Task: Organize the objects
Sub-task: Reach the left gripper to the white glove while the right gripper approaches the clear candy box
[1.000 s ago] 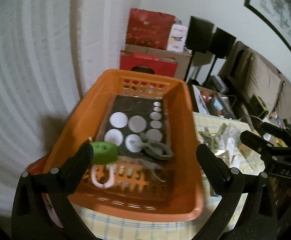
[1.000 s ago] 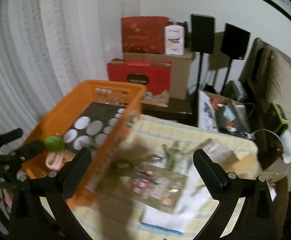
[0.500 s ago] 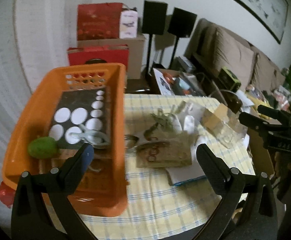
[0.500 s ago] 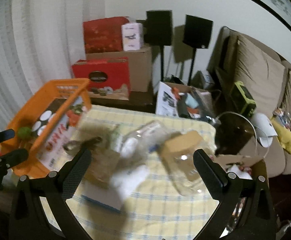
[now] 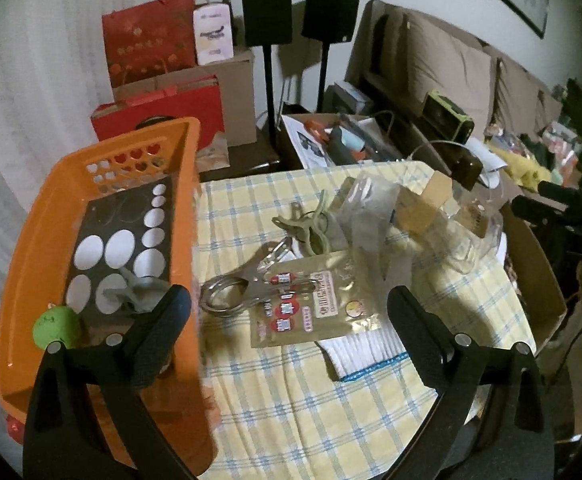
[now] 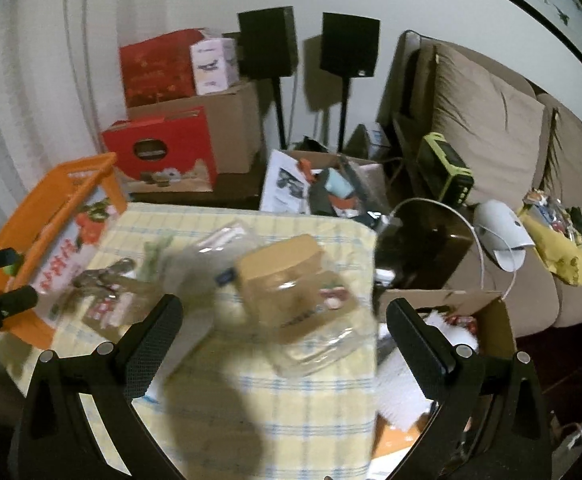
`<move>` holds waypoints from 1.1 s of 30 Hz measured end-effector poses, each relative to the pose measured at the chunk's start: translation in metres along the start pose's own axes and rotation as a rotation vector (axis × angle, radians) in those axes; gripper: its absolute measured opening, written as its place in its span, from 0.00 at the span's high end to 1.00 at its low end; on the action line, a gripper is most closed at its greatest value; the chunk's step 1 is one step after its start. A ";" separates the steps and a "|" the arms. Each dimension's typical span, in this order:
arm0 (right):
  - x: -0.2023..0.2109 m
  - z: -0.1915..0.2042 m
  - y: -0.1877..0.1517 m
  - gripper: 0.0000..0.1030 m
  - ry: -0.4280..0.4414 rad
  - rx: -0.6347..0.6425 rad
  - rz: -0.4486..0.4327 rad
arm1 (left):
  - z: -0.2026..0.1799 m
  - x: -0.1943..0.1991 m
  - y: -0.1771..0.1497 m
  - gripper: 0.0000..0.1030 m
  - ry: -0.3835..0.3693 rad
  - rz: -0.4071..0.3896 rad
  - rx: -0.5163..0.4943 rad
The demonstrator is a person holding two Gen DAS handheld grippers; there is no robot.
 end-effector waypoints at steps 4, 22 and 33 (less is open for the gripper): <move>-0.019 -0.015 -0.007 0.01 -0.030 0.045 0.017 | -0.007 -0.011 -0.001 0.05 -0.037 0.024 0.024; -0.081 -0.016 -0.031 0.00 0.038 0.179 0.091 | -0.054 -0.059 -0.030 0.05 -0.075 0.123 0.011; -0.106 -0.010 -0.048 0.01 0.051 0.202 0.123 | -0.087 -0.071 -0.064 0.05 -0.067 0.167 -0.097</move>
Point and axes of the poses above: each gripper's, at about its wrist camera, not at the fingertips, and x roughly against the way its jaws point, z to its left, y to its top, the point moved 8 cm from there along -x, roughly the way its jaws point, and after that the axes turned 1 degree about y, right-handed, at the moved point
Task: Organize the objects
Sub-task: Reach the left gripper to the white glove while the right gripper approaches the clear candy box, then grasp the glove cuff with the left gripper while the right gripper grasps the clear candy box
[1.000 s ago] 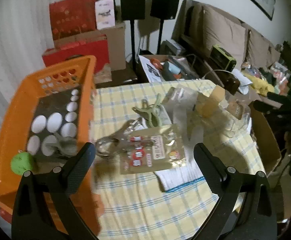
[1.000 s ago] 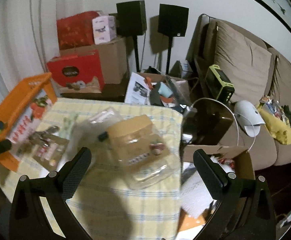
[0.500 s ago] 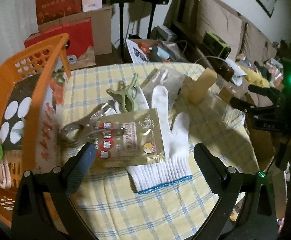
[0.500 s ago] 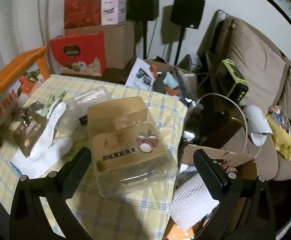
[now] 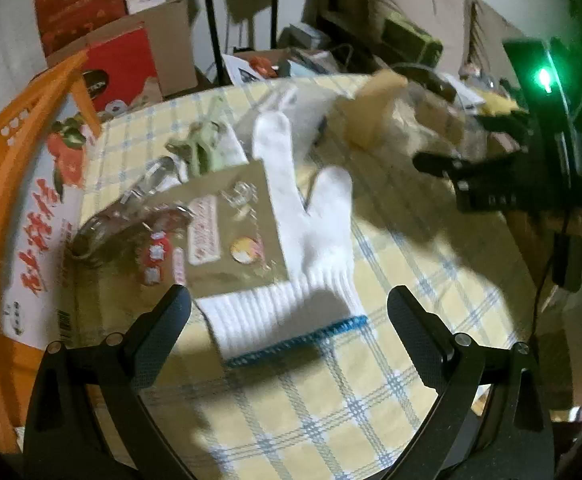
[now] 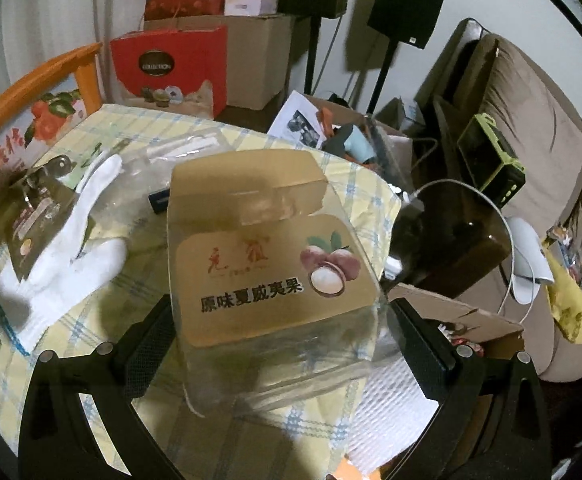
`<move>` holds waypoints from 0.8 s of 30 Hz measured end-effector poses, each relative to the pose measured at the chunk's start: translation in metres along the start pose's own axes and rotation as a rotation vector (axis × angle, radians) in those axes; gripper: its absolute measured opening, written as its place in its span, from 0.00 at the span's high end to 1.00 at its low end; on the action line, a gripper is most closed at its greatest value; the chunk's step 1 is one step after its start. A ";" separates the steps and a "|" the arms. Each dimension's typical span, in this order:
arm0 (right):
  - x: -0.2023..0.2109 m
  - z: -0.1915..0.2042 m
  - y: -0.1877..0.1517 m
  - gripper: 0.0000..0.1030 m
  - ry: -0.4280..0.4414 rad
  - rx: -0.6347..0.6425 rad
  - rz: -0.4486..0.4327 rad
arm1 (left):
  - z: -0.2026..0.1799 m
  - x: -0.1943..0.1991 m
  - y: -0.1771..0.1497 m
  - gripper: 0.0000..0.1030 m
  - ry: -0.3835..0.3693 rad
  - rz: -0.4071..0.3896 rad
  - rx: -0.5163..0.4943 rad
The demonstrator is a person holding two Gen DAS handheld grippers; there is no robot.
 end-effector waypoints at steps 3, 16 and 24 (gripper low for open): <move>0.000 0.000 -0.001 0.08 0.030 -0.041 -0.015 | -0.006 -0.006 -0.006 0.12 0.014 0.006 -0.016; 0.017 0.002 -0.002 0.10 0.038 -0.132 -0.071 | -0.024 -0.014 -0.006 0.87 -0.019 0.019 -0.032; 0.044 -0.002 0.004 0.12 0.019 -0.160 -0.125 | -0.018 0.017 0.012 0.93 -0.106 -0.030 0.042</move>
Point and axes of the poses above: each gripper's, at about its wrist camera, not at the fingertips, and x roughly against the way its jaws point, z to its left, y to its top, the point moved 8 cm from there along -x, roughly the way its jaws point, and after that the axes turned 1 degree about y, right-handed, at the moved point
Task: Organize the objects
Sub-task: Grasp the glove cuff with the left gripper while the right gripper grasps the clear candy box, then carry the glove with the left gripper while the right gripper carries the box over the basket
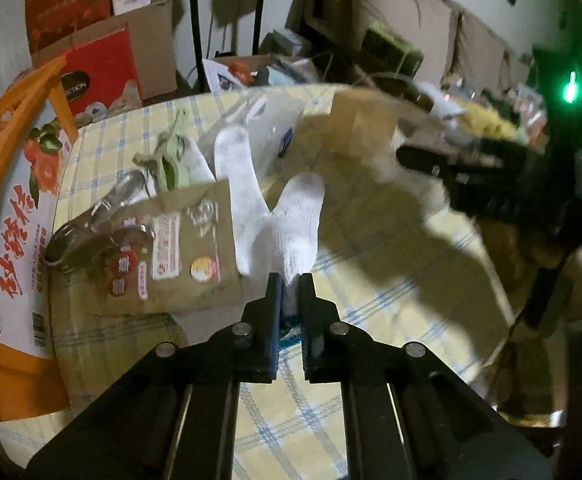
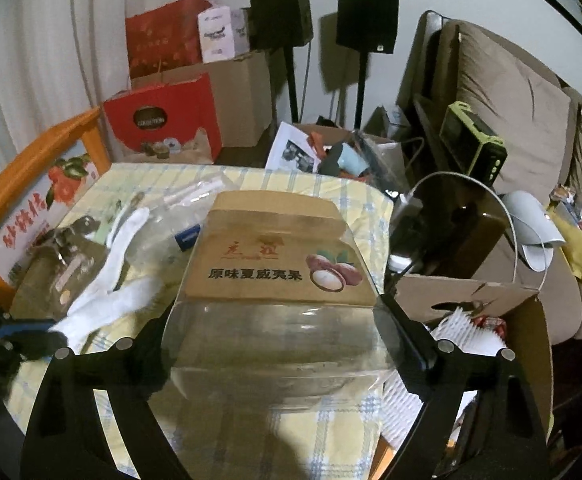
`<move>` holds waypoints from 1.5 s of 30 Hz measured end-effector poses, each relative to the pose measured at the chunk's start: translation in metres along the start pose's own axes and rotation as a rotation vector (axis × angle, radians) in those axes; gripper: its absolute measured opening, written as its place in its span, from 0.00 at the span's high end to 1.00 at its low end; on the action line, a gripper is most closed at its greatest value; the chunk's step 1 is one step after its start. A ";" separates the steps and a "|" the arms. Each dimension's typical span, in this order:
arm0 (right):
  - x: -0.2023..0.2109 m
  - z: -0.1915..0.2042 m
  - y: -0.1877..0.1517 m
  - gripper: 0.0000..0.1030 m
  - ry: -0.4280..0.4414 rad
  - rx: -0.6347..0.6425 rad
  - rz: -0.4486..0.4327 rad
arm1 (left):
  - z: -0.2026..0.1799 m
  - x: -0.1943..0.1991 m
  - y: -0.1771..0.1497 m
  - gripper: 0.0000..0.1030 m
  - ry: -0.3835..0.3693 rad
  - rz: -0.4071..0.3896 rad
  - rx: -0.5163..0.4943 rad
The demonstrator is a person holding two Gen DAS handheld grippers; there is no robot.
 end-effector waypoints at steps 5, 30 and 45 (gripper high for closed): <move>0.020 -0.002 0.010 0.12 -0.003 -0.015 -0.045 | -0.005 0.033 0.026 0.93 -0.062 -0.055 0.021; 0.102 0.051 0.070 0.12 0.016 0.028 -0.221 | 0.017 0.158 0.097 0.93 -0.076 -0.289 0.080; 0.096 0.124 0.101 0.12 0.035 0.072 -0.200 | 0.094 0.199 0.092 0.93 0.034 -0.344 0.167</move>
Point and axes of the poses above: each gripper's, at about its wrist camera, not at the fingertips, and x roughly against the way its jaws point, z to its left, y to its top, the point moved 8 cm from there along -x, roughly the way its jaws point, and after that the axes turned 1 degree about y, right-handed, at the moved point
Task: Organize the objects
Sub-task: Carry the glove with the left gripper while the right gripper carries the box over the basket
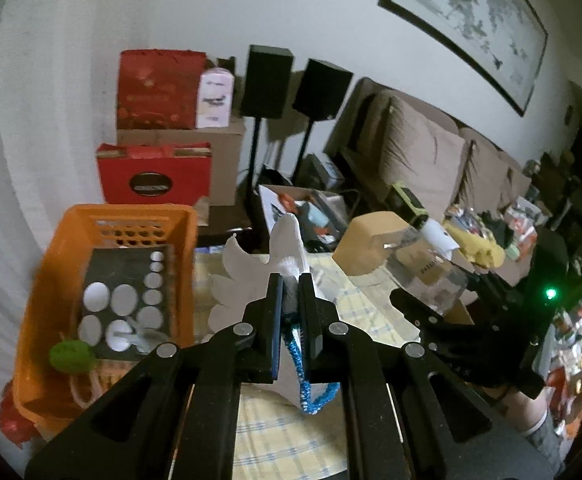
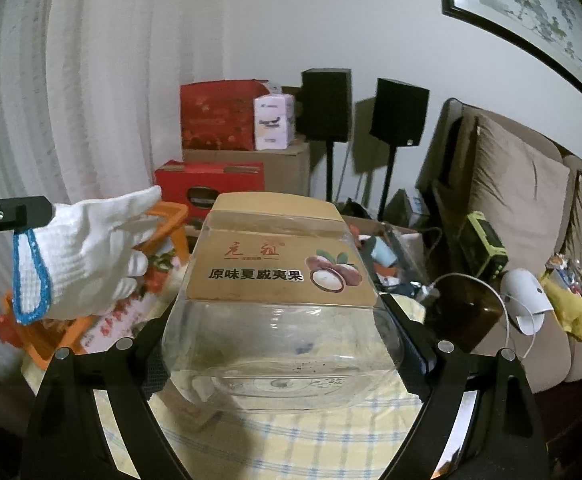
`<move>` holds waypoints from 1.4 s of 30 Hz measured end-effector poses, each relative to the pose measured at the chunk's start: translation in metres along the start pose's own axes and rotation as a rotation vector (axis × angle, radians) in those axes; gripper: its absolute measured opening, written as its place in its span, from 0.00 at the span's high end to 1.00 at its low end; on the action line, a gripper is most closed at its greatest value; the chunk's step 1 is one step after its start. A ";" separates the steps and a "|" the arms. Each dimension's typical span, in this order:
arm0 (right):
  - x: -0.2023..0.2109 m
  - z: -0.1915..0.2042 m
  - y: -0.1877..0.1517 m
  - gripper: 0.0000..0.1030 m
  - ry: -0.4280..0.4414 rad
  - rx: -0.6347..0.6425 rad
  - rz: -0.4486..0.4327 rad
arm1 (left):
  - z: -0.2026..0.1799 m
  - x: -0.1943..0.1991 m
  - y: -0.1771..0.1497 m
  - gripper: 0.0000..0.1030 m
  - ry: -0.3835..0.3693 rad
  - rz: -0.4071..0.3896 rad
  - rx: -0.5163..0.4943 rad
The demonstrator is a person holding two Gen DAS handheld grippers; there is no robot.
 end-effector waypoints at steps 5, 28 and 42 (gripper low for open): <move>-0.009 0.032 0.013 0.12 0.032 0.021 0.002 | 0.032 0.014 0.006 0.93 0.045 -0.021 0.023; -0.070 0.176 0.029 0.12 0.201 0.115 0.046 | 0.164 0.015 -0.019 0.93 0.229 0.062 0.100; -0.100 0.204 0.015 0.11 0.225 0.097 0.090 | 0.162 -0.049 -0.114 0.81 0.189 0.312 0.076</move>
Point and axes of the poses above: each gripper's, at about its wrist camera, not at the fingertips, and x roughly against the way its jaws point, z to its left, y to its top, the point moved 8 cm from there along -x, roughly the way its jaws point, and after that the axes turned 1 degree about y, right-handed, at the moved point
